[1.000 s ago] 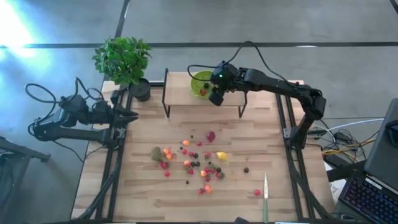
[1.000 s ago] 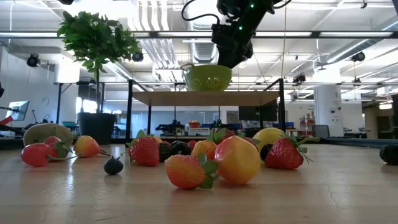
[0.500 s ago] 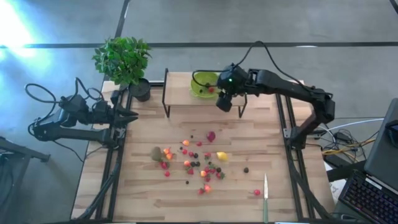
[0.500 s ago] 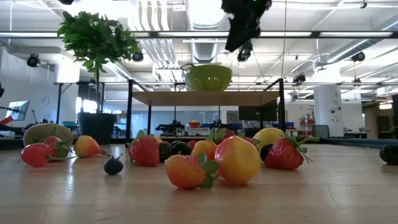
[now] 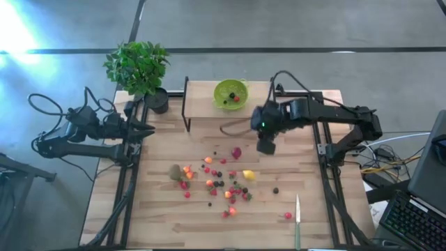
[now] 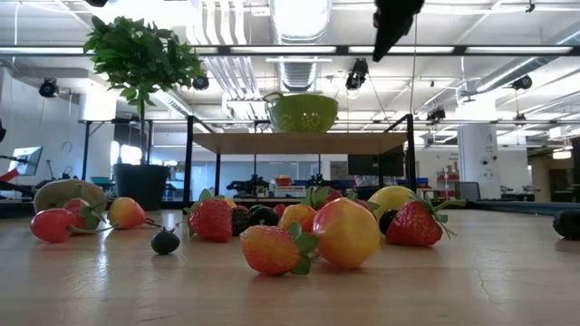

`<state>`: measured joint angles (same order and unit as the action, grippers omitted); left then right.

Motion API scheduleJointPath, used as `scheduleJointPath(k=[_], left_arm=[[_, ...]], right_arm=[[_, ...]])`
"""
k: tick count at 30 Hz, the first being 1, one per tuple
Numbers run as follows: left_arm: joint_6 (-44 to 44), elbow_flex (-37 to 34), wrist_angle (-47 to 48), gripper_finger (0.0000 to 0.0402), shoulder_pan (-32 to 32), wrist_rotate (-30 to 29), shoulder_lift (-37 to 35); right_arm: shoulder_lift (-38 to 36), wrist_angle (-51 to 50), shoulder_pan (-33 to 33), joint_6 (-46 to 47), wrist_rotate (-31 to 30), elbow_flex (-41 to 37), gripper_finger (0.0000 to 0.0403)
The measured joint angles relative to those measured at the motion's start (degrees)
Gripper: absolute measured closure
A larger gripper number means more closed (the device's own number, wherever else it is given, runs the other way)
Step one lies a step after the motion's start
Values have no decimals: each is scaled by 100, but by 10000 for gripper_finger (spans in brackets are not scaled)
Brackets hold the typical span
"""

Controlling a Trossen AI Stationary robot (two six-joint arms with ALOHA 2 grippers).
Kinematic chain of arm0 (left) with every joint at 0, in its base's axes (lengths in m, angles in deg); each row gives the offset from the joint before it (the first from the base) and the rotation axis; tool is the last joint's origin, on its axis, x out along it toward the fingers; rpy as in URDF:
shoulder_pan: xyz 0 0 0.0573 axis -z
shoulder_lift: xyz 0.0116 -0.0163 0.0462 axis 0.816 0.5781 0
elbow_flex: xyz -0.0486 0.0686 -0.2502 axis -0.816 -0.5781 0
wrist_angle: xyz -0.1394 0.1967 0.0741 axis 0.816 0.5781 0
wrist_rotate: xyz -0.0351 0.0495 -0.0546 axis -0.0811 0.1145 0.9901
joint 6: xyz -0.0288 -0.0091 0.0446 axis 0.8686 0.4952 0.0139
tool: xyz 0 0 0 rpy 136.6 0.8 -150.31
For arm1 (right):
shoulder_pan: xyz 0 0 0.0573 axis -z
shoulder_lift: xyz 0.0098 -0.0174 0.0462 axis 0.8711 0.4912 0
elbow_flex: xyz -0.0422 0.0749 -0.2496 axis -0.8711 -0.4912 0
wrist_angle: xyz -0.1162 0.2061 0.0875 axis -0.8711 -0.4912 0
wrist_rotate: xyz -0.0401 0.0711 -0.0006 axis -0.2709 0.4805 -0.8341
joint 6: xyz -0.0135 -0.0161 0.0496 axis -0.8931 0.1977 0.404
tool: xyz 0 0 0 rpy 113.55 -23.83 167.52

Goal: Pick & Place Fruit
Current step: Put the blackberry into the green strainer bowl on the shelf

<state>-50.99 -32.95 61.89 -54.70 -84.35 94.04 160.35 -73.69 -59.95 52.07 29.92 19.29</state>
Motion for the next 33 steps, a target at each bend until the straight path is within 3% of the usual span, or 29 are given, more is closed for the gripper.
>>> scheduleJointPath(k=[13, 26, 33], left_arm=[[-1, 0, 1, 339, 2, 2, 1], [-1, 1, 2, 339, 2, 2, -1], [-1, 1, 1, 339, 2, 2, 1]], right_arm=[[-4, -449, -1808, 1567, -4, -450, 309], [-4, -360, -3295, 3462, -73, -1328, 255], [-7, 749, -3702, 3819, -92, -2181, 227]])
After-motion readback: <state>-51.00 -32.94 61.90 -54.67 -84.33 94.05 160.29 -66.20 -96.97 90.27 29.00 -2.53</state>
